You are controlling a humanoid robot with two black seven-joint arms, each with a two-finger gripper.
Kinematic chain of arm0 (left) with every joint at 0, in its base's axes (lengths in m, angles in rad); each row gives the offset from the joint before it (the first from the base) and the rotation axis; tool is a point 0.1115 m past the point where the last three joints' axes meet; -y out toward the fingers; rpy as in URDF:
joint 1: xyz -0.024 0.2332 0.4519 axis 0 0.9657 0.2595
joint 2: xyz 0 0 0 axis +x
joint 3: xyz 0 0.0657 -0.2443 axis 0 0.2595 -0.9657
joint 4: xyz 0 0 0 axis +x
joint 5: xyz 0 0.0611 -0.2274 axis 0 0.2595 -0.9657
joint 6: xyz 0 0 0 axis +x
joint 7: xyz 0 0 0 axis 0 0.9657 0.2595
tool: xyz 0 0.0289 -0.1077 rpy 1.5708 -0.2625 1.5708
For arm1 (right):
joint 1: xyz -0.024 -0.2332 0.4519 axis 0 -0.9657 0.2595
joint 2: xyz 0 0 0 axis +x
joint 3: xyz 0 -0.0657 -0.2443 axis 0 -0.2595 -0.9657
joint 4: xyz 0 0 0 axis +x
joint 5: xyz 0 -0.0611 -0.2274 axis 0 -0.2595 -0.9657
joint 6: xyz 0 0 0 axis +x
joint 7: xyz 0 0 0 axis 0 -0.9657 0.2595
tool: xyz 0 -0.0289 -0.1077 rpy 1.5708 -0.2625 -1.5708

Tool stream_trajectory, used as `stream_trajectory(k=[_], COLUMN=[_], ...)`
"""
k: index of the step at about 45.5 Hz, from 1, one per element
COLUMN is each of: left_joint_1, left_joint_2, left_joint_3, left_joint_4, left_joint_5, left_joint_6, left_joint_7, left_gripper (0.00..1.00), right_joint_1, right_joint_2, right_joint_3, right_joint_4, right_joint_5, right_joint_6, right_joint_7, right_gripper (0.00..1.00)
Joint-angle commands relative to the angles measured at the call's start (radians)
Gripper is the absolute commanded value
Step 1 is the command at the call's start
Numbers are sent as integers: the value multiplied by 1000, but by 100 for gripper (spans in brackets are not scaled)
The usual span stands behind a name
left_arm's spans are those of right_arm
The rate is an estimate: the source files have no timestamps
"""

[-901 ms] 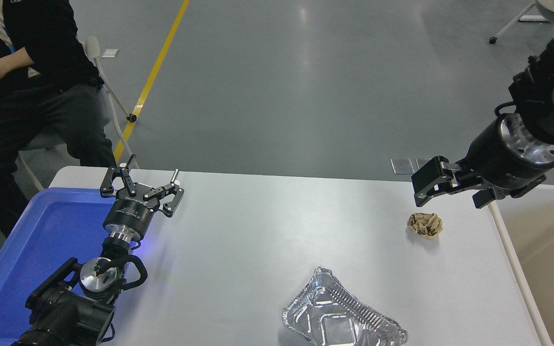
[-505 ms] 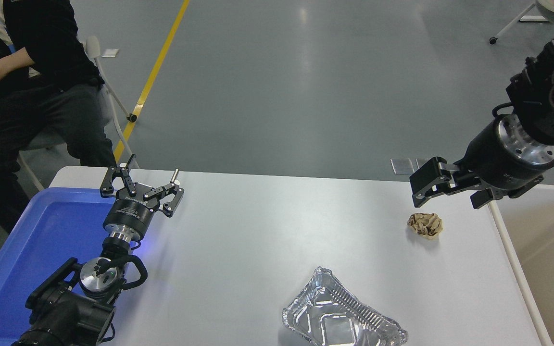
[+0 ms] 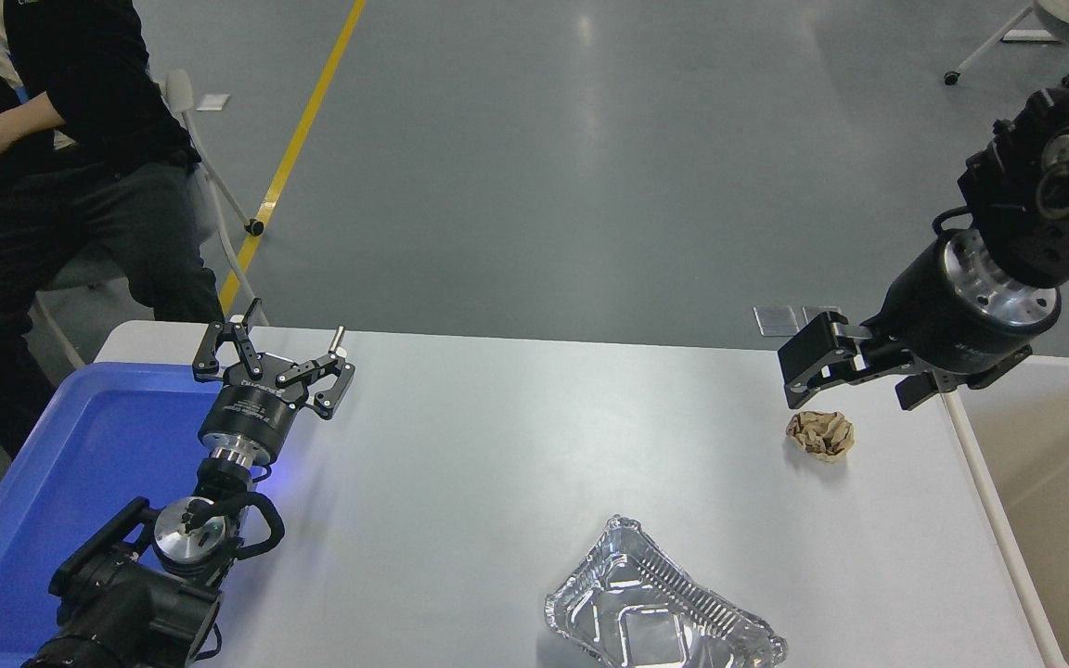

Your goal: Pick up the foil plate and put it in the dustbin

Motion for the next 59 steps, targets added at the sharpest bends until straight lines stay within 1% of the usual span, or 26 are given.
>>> stream_trajectory(k=[1,4,10,18,25,29,33,40,59], left_joint_1=[0,0,0,0,0,0,0,0,0], left_joint_2=[0,0,2,0,0,2,0,0,0], left_joint_3=[-1,-1,-1,-1,1,-1,-1,-1,1], left_joint_4=[1,1,-1,1,1,1,1,1,1], left_joint_5=[-2,-2,-2,0,0,-2,-2,-2,-2], left_joint_6=[0,0,0,0,0,0,0,0,0], left_joint_7=[0,0,0,0,0,0,0,0,0], left_gripper=[99,99,99,99,99,99,99,99,99], right_joint_1=[-116,-187,-343,-504,-557,-569,-600,-678,-840], right_joint_2=[0,-13,-28,-39,-40,-72,-82,-66,-26], right_joint_3=[0,0,1,44,52,49,49,73,156], right_joint_4=[8,18,31,48,68,81,81,81,81], right_joint_5=[11,11,10,10,13,31,37,97,136], right_joint_6=[-98,-151,-280,-388,-438,-468,-485,-547,-704], right_joint_7=[2,4,22,22,22,20,20,22,22], right_gripper=[100,100,100,100,100,100,100,100,100])
